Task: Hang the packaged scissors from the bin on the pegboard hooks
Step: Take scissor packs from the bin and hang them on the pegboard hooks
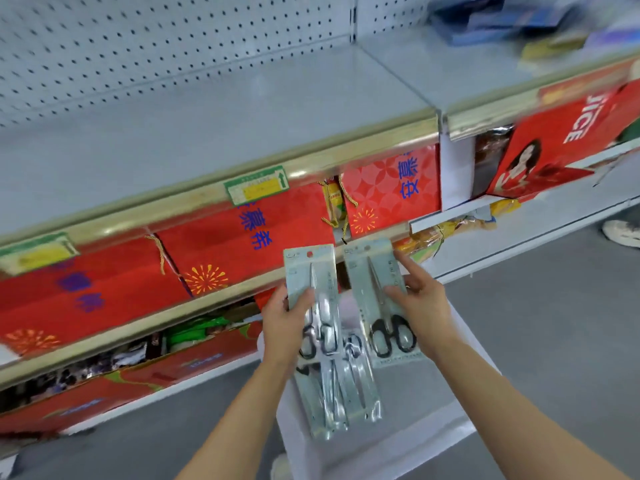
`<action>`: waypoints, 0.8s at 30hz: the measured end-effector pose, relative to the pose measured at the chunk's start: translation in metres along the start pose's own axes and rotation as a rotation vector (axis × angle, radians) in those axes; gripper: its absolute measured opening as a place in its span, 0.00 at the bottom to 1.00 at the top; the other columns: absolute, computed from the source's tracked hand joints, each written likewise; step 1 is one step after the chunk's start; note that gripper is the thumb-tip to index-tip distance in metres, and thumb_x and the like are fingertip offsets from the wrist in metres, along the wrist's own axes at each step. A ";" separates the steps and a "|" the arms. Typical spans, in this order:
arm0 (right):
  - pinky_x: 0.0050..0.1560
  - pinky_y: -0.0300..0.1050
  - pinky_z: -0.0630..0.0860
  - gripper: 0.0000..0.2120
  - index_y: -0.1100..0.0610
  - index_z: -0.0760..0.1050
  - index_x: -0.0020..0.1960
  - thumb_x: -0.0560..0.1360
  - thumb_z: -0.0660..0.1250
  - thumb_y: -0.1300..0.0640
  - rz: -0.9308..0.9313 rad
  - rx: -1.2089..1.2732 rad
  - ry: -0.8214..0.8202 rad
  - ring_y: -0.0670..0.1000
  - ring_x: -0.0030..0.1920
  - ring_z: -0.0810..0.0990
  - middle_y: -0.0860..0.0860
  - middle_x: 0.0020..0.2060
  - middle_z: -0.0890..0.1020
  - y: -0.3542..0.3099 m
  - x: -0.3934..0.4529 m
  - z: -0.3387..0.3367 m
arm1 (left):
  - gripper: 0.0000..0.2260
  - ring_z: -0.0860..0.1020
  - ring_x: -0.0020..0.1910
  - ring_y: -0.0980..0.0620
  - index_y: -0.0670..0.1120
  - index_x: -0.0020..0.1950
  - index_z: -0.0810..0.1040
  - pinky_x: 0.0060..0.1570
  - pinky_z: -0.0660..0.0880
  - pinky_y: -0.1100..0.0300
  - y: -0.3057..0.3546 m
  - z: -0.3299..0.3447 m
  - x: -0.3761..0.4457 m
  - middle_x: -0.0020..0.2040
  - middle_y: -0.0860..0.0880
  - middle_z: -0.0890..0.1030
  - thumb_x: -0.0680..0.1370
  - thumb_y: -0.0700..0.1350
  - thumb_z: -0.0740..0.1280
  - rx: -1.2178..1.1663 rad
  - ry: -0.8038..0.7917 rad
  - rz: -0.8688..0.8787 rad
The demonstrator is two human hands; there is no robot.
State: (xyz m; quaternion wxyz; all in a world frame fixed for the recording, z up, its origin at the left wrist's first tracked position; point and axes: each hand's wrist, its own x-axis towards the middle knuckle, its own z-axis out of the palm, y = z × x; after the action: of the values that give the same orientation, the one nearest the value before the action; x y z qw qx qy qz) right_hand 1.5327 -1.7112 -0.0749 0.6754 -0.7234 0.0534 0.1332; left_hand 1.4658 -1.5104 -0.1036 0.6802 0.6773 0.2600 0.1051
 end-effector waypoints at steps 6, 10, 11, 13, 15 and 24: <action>0.47 0.49 0.82 0.29 0.47 0.74 0.68 0.72 0.70 0.70 -0.182 0.101 -0.081 0.54 0.46 0.84 0.54 0.47 0.86 -0.090 -0.013 0.055 | 0.10 0.82 0.53 0.55 0.51 0.59 0.78 0.51 0.78 0.60 0.106 -0.026 0.003 0.54 0.53 0.84 0.78 0.43 0.69 -0.083 0.155 0.202; 0.44 0.56 0.82 0.28 0.45 0.73 0.68 0.73 0.70 0.67 -0.280 0.143 -0.121 0.54 0.39 0.80 0.63 0.45 0.82 -0.143 -0.022 0.083 | 0.25 0.78 0.60 0.58 0.60 0.70 0.70 0.55 0.77 0.62 0.167 -0.053 -0.006 0.64 0.55 0.79 0.77 0.42 0.71 -0.110 0.261 0.342; 0.41 0.52 0.82 0.28 0.45 0.73 0.68 0.73 0.70 0.67 -0.310 0.153 -0.131 0.52 0.37 0.78 0.61 0.42 0.82 -0.157 -0.025 0.089 | 0.28 0.77 0.63 0.57 0.64 0.71 0.69 0.59 0.77 0.57 0.181 -0.061 -0.009 0.66 0.55 0.77 0.76 0.42 0.71 -0.118 0.280 0.370; 0.35 0.45 0.77 0.27 0.45 0.74 0.68 0.73 0.70 0.65 -0.374 0.149 -0.133 0.49 0.34 0.75 0.54 0.36 0.78 -0.182 -0.033 0.104 | 0.30 0.77 0.63 0.58 0.67 0.71 0.67 0.62 0.76 0.55 0.207 -0.075 -0.017 0.66 0.54 0.78 0.76 0.42 0.71 -0.133 0.328 0.417; 0.35 0.41 0.71 0.26 0.44 0.74 0.67 0.73 0.71 0.62 -0.435 0.143 -0.132 0.47 0.34 0.71 0.50 0.34 0.74 -0.205 -0.040 0.118 | 0.30 0.78 0.55 0.68 0.64 0.73 0.67 0.55 0.77 0.67 0.231 -0.086 -0.024 0.61 0.55 0.79 0.77 0.40 0.71 -0.169 0.372 0.455; 0.33 0.36 0.63 0.21 0.45 0.75 0.66 0.77 0.67 0.62 -0.654 0.174 -0.161 0.47 0.31 0.62 0.51 0.29 0.65 -0.292 -0.081 0.182 | 0.30 0.68 0.60 0.78 0.61 0.74 0.67 0.62 0.65 0.77 0.323 -0.150 -0.034 0.66 0.70 0.69 0.77 0.40 0.70 -0.144 0.505 0.641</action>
State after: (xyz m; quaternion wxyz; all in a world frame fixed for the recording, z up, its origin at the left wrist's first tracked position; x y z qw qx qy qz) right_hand 1.5084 -1.5155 0.2182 0.7434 -0.6293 -0.2234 -0.0387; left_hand 1.4308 -1.3779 0.2262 0.5736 0.6275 0.1865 0.4924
